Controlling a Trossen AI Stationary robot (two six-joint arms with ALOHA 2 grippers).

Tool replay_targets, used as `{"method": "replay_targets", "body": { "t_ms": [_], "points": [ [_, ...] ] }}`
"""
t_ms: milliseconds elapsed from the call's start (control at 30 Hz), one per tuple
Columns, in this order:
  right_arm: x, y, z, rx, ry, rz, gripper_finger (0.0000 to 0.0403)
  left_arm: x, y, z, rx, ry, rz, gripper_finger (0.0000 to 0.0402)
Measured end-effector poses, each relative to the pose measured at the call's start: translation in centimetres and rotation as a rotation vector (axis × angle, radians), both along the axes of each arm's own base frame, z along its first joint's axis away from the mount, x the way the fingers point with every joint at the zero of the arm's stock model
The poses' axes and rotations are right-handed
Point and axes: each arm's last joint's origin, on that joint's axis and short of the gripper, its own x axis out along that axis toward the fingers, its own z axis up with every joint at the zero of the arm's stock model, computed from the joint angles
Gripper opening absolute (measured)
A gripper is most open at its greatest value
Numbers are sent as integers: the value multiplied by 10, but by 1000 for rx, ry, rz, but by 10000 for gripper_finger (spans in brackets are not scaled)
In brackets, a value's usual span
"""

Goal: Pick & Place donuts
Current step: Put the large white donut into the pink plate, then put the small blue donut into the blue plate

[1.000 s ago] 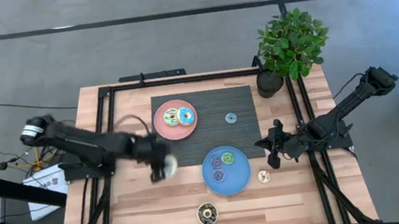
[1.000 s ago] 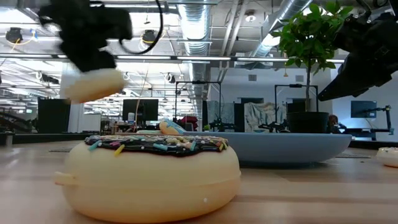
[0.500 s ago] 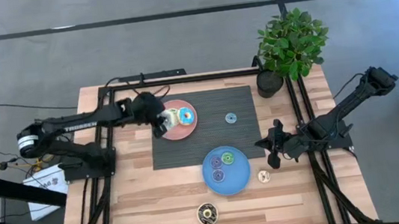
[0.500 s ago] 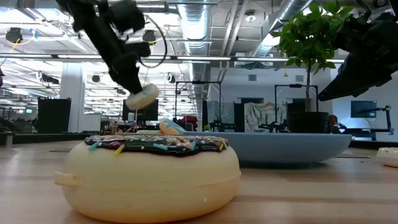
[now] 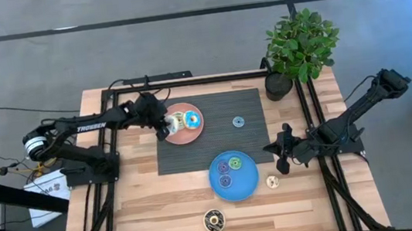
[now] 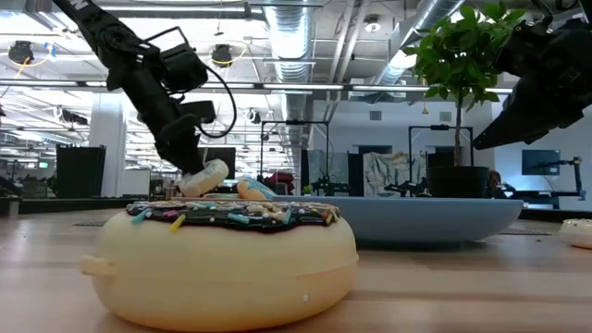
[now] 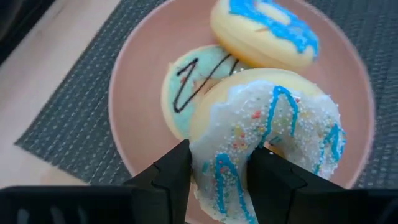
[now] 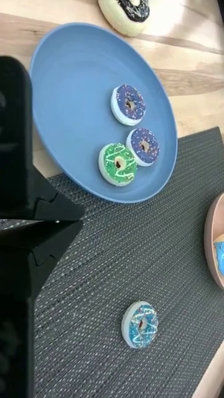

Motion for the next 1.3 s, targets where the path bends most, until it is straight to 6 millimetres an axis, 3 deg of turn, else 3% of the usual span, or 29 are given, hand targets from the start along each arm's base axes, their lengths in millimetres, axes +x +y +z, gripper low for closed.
{"method": "replay_targets", "body": {
  "t_ms": [267,733,1000,1300],
  "points": [
    [0,0,0,8,-3,-3,1,0,1,0,19,-2,20,145],
    [0,0,0,9,-3,-3,1,-1,0,-1,-16,13,8,243],
    [0,0,0,9,-3,-3,1,-6,-3,0,-31,43,10,249],
    [0,0,0,9,-3,-3,1,-17,-2,24,86,-27,61,249]
  ]
}}
